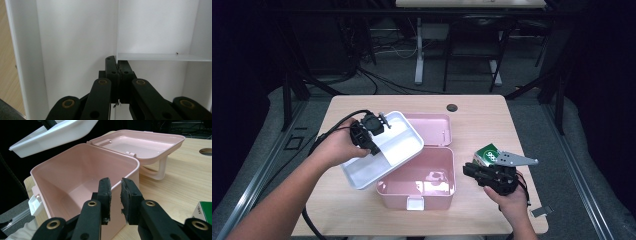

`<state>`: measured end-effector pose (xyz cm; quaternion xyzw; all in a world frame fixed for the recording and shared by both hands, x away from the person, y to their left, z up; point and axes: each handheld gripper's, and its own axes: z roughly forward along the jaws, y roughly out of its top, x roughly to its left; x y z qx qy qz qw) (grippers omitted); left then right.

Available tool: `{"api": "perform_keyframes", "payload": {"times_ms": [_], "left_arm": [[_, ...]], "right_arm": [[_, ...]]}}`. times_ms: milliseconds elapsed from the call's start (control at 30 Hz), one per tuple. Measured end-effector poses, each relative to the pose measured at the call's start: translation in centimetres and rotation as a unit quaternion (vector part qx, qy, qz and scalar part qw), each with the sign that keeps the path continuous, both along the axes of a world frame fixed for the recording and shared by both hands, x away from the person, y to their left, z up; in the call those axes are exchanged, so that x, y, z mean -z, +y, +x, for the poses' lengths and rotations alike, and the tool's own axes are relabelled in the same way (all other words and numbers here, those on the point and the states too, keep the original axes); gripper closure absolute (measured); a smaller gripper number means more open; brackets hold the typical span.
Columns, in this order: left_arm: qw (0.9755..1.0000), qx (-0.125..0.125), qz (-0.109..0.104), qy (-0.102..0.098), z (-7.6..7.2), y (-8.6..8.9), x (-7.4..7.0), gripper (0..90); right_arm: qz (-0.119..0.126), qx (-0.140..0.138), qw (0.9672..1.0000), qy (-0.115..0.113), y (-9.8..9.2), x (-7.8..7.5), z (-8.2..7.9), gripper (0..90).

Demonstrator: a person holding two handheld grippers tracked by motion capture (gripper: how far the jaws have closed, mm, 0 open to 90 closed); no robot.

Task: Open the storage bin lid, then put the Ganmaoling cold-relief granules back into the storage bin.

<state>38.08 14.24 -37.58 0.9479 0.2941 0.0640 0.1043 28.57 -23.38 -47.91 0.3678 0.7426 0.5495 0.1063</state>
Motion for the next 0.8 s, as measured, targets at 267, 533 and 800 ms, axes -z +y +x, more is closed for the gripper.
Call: {"api": "perform_keyframes", "payload": {"times_ms": [267, 533, 800], "left_arm": [[0.999, -0.043, -0.014, 0.004, -0.1, 3.2, -0.3, 89.2], [0.9968, -0.078, -0.014, 0.005, -0.2, 6.4, 0.5, 89.2], [0.993, -0.117, -0.016, 0.006, -0.1, 9.9, 1.8, 89.2]], "right_arm": [[-0.001, 0.003, 1.0, 0.0, 0.0, 0.0, -0.1, 77.7], [-0.002, 0.002, 1.0, 0.002, 0.1, 0.1, -0.1, 77.5], [0.0, 0.005, 1.0, 0.001, 0.0, 0.1, -0.2, 77.2]]}}
